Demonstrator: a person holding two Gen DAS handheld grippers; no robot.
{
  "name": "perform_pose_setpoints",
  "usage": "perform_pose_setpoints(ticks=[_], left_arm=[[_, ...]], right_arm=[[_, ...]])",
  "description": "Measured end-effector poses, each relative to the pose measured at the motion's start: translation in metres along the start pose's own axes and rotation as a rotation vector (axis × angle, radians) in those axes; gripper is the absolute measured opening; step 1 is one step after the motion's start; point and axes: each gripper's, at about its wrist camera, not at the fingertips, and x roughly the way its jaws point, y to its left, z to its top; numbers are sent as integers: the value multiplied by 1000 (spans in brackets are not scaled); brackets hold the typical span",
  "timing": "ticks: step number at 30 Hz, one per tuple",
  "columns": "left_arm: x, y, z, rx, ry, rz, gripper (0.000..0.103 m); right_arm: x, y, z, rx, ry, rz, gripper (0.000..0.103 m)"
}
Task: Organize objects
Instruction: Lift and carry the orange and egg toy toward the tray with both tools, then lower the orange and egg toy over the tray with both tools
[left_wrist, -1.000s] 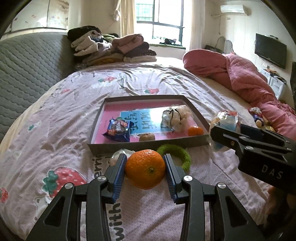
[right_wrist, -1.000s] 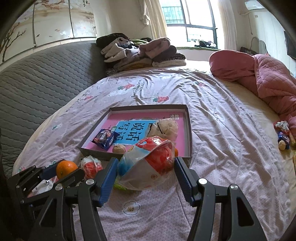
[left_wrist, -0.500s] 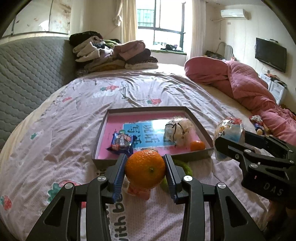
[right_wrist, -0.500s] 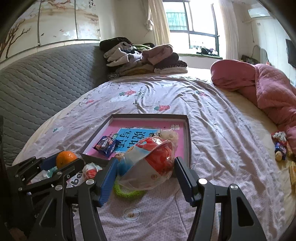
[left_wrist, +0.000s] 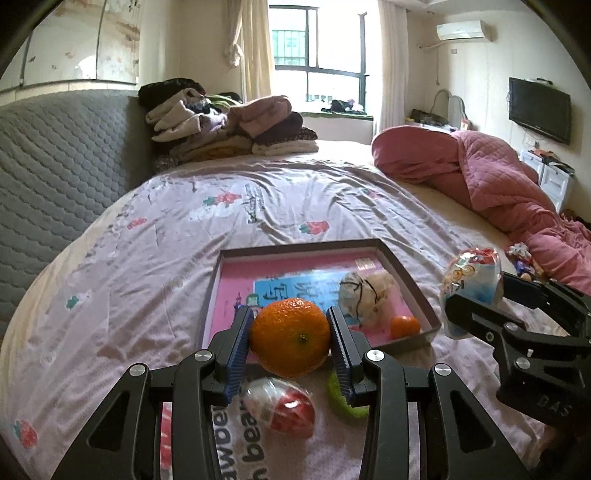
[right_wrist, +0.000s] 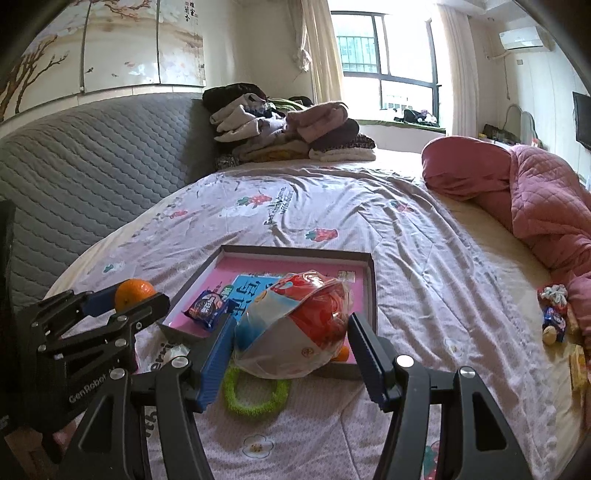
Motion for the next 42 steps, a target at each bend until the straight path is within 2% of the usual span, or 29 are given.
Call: perform_pose_setpoints(ticks=[14, 22, 42], left_arm=[[12, 36, 41, -14, -38, 60, 42], [24, 51, 43, -28, -31, 72, 42], [104, 18, 34, 47, 89, -12, 42]], right_arm=[[14, 4, 27, -34, -18, -9, 62], [27, 8, 37, -52, -24, -19, 62], [83, -3, 22, -60, 76, -22, 62]])
